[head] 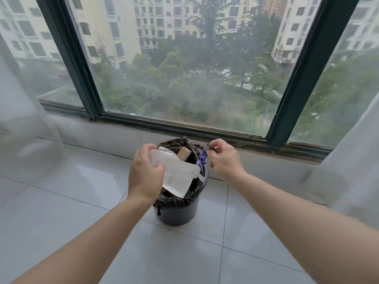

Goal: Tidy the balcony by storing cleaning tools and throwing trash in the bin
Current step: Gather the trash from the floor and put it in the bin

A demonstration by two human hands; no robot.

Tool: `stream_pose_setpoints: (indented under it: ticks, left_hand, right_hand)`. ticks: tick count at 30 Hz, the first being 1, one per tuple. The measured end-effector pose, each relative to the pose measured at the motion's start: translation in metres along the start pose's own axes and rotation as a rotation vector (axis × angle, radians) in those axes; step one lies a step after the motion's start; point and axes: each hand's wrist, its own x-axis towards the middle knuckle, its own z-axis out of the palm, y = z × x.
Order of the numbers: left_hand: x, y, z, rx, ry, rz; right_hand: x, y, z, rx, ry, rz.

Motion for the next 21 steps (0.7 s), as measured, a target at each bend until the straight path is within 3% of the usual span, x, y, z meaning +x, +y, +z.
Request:
stream_pose_setpoints:
  ticks: [4,8,11,13,17,21]
  left_hand:
    - [0.012,-0.02,0.011,0.07,-0.074,0.005]
    - [0.023,-0.045,0.034,0.2,-0.27,-0.044]
    - [0.031,-0.058,0.052,0.373,-0.393,-0.04]
    - [0.037,-0.065,0.062,0.483,-0.437,-0.04]
    - [0.043,-0.069,0.075,0.522,-0.391,-0.051]
    - [0.047,-0.071,0.082,0.523,-0.31,-0.058]
  right_hand:
    - [0.02,0.019,0.022,-0.083,-0.052,0.083]
    - [0.025,0.027,0.042,-0.191,-0.284,0.242]
    - [0.022,0.026,0.044,-0.402,-0.24,0.191]
    - [0.018,0.025,0.045,-0.413,-0.207,0.167]
    - [0.005,0.021,0.045,-0.34,-0.34,0.144]
    - [0.004,0.024,0.049,-0.457,-0.371,0.158]
